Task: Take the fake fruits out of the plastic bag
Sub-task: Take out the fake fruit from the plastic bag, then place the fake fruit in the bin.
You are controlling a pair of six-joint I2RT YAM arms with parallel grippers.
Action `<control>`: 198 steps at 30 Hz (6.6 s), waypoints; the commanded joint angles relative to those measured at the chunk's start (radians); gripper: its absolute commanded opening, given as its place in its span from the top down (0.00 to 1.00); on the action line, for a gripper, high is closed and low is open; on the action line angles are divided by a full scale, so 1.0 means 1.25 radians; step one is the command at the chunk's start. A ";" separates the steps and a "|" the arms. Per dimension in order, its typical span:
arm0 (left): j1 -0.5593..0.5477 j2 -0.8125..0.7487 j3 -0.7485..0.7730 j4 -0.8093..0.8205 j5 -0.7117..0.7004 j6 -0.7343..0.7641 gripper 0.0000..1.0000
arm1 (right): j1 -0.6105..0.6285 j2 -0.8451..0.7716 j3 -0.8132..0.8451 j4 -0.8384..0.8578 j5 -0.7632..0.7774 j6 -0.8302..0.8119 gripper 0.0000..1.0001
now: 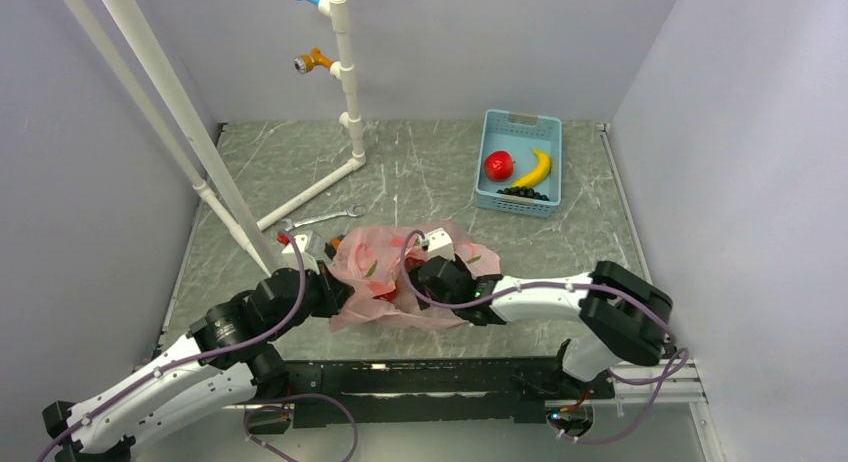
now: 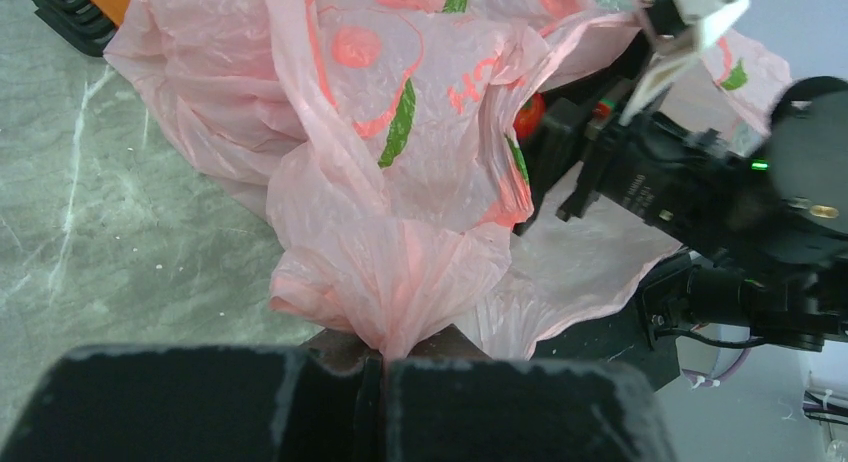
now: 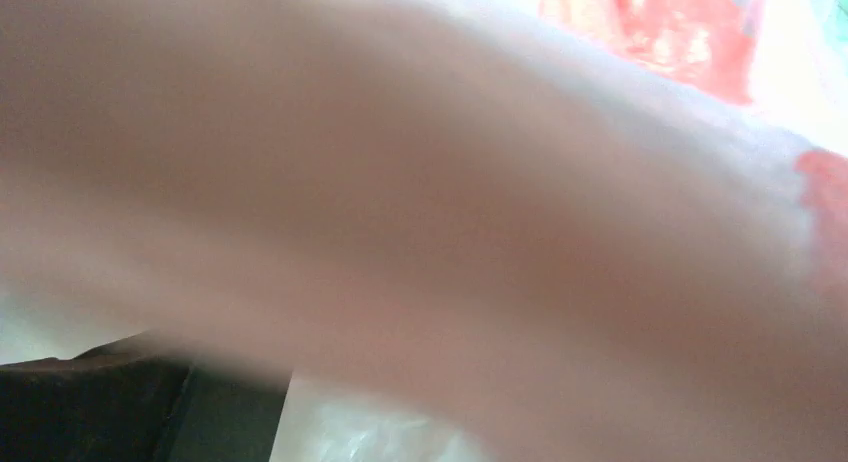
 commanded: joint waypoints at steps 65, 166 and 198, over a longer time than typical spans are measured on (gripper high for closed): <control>0.002 -0.032 -0.022 0.004 -0.003 -0.005 1.00 | 0.042 -0.191 -0.125 0.321 -0.093 -0.134 0.89; 0.001 -0.001 0.026 -0.037 0.023 -0.028 1.00 | -0.756 0.472 0.814 -0.139 -0.023 0.001 1.00; 0.001 0.046 0.053 -0.048 0.029 -0.025 1.00 | -0.781 0.532 0.871 -0.237 -0.162 -0.031 0.31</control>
